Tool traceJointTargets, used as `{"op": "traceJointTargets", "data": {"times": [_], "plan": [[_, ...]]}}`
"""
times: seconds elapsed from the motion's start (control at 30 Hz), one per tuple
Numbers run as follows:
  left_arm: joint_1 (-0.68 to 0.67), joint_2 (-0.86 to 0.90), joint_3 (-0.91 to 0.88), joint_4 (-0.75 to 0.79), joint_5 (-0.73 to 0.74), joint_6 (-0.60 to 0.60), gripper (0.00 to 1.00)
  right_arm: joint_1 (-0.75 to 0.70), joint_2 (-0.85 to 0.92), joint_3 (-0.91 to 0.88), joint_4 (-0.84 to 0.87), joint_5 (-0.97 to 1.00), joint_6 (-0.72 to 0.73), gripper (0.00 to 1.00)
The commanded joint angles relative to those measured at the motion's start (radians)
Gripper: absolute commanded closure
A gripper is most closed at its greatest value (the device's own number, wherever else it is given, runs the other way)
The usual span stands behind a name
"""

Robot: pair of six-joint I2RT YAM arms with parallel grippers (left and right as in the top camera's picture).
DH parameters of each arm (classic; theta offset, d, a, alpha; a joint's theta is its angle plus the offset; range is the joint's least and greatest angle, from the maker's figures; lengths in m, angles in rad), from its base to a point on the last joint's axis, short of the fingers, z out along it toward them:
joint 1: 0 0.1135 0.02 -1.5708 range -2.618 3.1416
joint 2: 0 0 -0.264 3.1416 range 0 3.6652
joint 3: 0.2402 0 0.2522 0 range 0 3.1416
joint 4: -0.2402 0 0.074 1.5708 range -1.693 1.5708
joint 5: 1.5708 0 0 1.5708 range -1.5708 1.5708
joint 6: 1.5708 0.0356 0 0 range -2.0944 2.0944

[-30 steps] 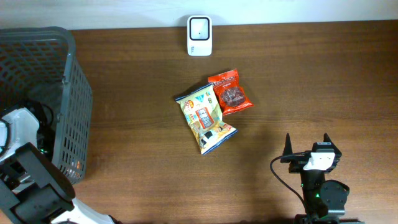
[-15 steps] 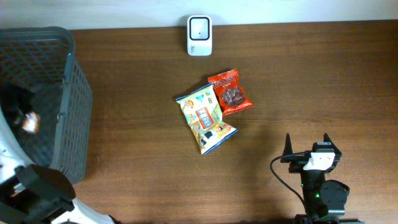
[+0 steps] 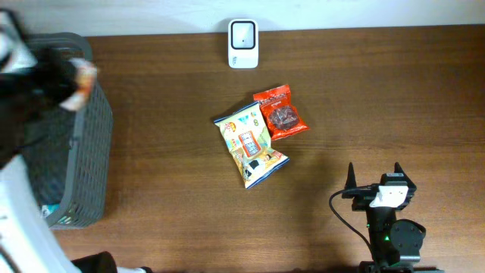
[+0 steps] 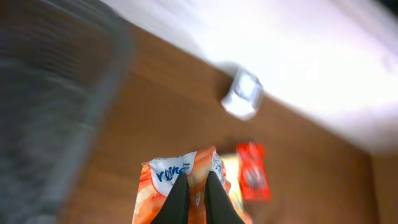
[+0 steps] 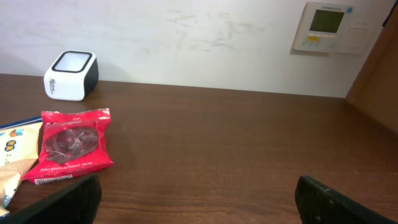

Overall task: Scan the item barcode
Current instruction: 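Carry the orange tissue box to the scanner and drop it on the table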

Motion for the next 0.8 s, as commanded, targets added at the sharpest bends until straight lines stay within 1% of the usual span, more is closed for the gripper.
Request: {"op": "traceJointTargets", "data": {"times": [0.0,0.13,0.27,0.33,0.43,0.53,0.63,0.77], "plan": [[-0.207,0.047,-0.071,-0.024,-0.025,0.064,1.00,0.006,-0.006,-0.009,-0.002,0.006,-0.006,0.01],[-0.388,0.086,-0.188,-0.024,-0.137,0.063,1.00,0.006,-0.006,-0.009,-0.002,0.006,-0.006,0.01],[-0.500,0.132,-0.336,0.010,-0.192,0.063,1.00,0.006,-0.006,-0.009,-0.002,0.006,-0.006,0.01],[-0.541,0.160,-0.430,0.073,-0.195,0.063,1.00,0.006,-0.006,-0.009,-0.002,0.006,-0.006,0.02],[-0.570,0.185,-0.549,0.187,-0.225,0.063,1.00,0.006,-0.006,-0.009,-0.002,0.006,-0.006,0.02],[-0.584,0.216,-0.675,0.319,-0.320,0.063,1.00,0.006,-0.006,-0.009,-0.002,0.006,-0.006,0.02],[-0.584,0.247,-0.763,0.424,-0.365,0.063,1.00,0.006,-0.006,-0.009,-0.002,0.006,-0.006,0.02],[-0.584,0.276,-0.868,0.588,-0.373,0.063,1.00,0.006,-0.006,-0.009,-0.002,0.006,-0.006,0.01]]}}
